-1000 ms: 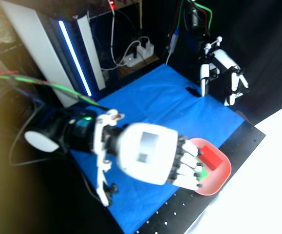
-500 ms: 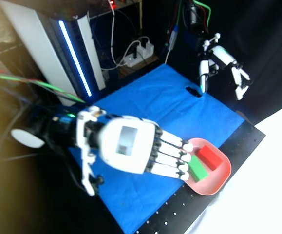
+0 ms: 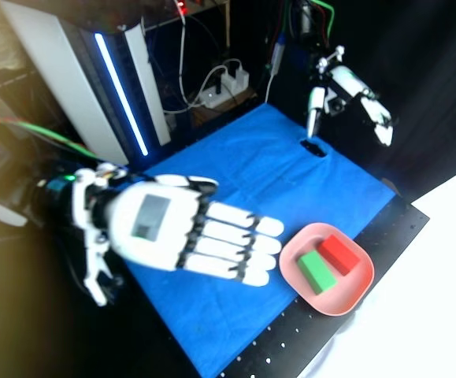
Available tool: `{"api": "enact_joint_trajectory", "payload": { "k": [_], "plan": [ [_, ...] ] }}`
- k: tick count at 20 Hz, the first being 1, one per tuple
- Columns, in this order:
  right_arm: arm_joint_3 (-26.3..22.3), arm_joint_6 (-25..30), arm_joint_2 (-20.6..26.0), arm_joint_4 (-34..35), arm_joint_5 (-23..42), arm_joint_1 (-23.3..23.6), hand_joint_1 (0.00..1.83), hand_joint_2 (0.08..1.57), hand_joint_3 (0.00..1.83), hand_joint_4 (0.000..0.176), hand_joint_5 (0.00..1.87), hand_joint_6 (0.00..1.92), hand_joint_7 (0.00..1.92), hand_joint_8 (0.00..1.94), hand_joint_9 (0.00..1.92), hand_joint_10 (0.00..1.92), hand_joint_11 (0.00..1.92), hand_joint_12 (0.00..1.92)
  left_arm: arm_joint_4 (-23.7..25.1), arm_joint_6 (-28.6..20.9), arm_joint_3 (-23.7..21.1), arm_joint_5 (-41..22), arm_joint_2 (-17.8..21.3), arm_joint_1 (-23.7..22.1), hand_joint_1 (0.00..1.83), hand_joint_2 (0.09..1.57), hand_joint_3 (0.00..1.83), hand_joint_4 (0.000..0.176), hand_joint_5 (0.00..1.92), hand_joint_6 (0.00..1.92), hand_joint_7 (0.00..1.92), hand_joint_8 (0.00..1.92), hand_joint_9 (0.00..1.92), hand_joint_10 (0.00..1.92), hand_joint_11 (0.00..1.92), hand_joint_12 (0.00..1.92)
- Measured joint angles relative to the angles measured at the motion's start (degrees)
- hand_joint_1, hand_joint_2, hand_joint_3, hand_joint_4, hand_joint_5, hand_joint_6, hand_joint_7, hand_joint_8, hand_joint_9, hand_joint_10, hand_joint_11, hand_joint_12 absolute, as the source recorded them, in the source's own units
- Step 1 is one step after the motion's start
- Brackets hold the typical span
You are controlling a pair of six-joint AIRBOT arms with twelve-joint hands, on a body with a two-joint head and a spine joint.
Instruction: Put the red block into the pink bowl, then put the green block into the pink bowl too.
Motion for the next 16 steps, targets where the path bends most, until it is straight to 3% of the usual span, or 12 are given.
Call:
{"api": "enact_joint_trajectory", "payload": {
  "k": [2, 3, 5, 6, 7, 8, 9, 11, 12, 13, 14, 16],
  "plan": [
    [-1.7, -1.6, 1.3, 0.2, 2.4, 0.0, 0.49, 0.84, 0.0, 0.094, 0.08, 0.0, 0.09, 0.0, 0.11, 0.0, 0.0, 0.34, -1.3, -0.1, -1.4, -3.3, 0.2, 2.1, 0.72, 0.82, 0.0, 0.041, 0.11, 0.0, 0.16, 0.0, 0.19, 0.0, 0.0, 0.5],
    [-2.0, -2.0, 1.5, 0.2, 3.0, 0.0, 0.49, 0.84, 0.0, 0.094, 0.08, 0.0, 0.09, 0.0, 0.11, 0.0, 0.0, 0.34, -1.9, -0.1, -1.8, -4.3, 0.2, 3.0, 0.72, 0.82, 0.0, 0.041, 0.11, 0.0, 0.16, 0.0, 0.19, 0.0, 0.0, 0.5],
    [-3.0, -2.5, 2.0, 0.2, 3.5, -0.4, 0.48, 0.84, 0.0, 0.093, 0.09, 0.0, 0.09, 0.0, 0.1, 0.0, 0.0, 0.34, -4.2, 0.0, -3.2, -6.4, 0.5, 5.3, 0.72, 0.79, 0.0, 0.062, 0.11, 0.0, 0.15, 0.0, 0.17, 0.0, 0.0, 0.42],
    [-3.6, -2.6, 2.4, 0.3, 3.4, -0.9, 0.5, 0.83, 0.0, 0.111, 0.07, 0.0, 0.06, 0.0, 0.03, 0.0, 0.0, 0.09, -5.5, 0.0, -3.5, -7.3, 0.6, 5.4, 0.69, 0.79, 0.0, 0.083, 0.1, 0.0, 0.15, 0.0, 0.17, 0.0, 0.0, 0.43],
    [-4.0, -2.6, 2.7, 0.7, 3.6, -1.4, 0.56, 0.82, 0.0, 0.077, 0.08, 0.01, 0.03, 0.0, 0.02, 0.0, 0.0, 0.07, -5.3, 0.0, -3.6, -7.8, 0.9, 5.4, 0.71, 0.8, 0.0, 0.075, 0.08, 0.0, 0.13, 0.0, 0.14, 0.0, 0.0, 0.43],
    [-4.4, -2.6, 3.0, 1.1, 4.7, -2.2, 0.56, 0.82, 0.0, 0.077, 0.08, 0.01, 0.03, 0.0, 0.02, 0.0, 0.0, 0.07, -4.6, 0.0, -3.6, -8.3, 1.1, 5.4, 0.71, 0.8, 0.0, 0.075, 0.08, 0.0, 0.13, 0.0, 0.14, 0.0, 0.0, 0.43],
    [-5.0, -2.6, 3.3, 1.9, 6.7, -3.6, 0.54, 0.83, 0.0, 0.042, 0.07, 0.01, 0.04, 0.01, 0.05, 0.01, 0.04, 0.09, -4.0, 0.0, -3.6, -9.0, 1.2, 5.3, 0.72, 0.79, 0.0, 0.08, 0.08, 0.0, 0.12, 0.0, 0.16, 0.0, 0.0, 0.48],
    [-5.8, -2.6, 4.1, 3.5, 7.5, -5.0, 0.53, 0.84, 0.0, 0.035, 0.07, 0.0, 0.04, 0.01, 0.06, 0.01, 0.05, 0.09, -3.4, 0.0, -3.8, -9.2, 1.2, 5.3, 0.72, 0.79, 0.0, 0.08, 0.07, 0.0, 0.12, 0.0, 0.16, 0.0, 0.0, 0.49],
    [-5.9, -2.6, 4.4, 3.9, 7.9, -5.4, 0.53, 0.82, 0.0, 0.069, 0.09, 0.01, 0.05, 0.01, 0.05, 0.01, 0.03, 0.09, -3.3, 0.0, -4.0, -9.2, 1.2, 5.3, 0.71, 0.79, 0.0, 0.064, 0.09, 0.0, 0.14, 0.0, 0.18, 0.01, 0.0, 0.55],
    [-6.0, -2.6, 4.6, 4.3, 8.4, -5.4, 0.54, 0.81, 0.0, 0.04, 0.09, 0.01, 0.06, 0.01, 0.06, 0.01, 0.04, 0.1, -2.7, 0.0, -4.0, -9.0, 1.2, 5.3, 0.73, 0.78, 0.0, 0.06, 0.09, 0.0, 0.14, 0.0, 0.17, 0.0, 0.0, 0.51],
    [-6.0, -2.7, 4.6, 4.4, 8.9, -5.4, 0.54, 0.81, 0.0, 0.028, 0.09, 0.01, 0.05, 0.01, 0.06, 0.01, 0.04, 0.1, -2.4, 0.0, -4.3, -9.2, 1.2, 5.3, 0.73, 0.77, 0.0, 0.053, 0.1, 0.0, 0.15, 0.0, 0.18, 0.0, 0.0, 0.52],
    [-6.4, -2.7, 4.6, 4.2, 9.2, -5.4, 0.52, 0.82, 0.0, 0.03, 0.07, 0.0, 0.04, 0.0, 0.04, 0.0, 0.01, 0.09, -1.7, 0.0, -4.3, -9.0, 1.2, 5.3, 0.73, 0.78, 0.0, 0.053, 0.1, 0.0, 0.14, 0.0, 0.18, 0.0, 0.0, 0.51]
  ]
}}
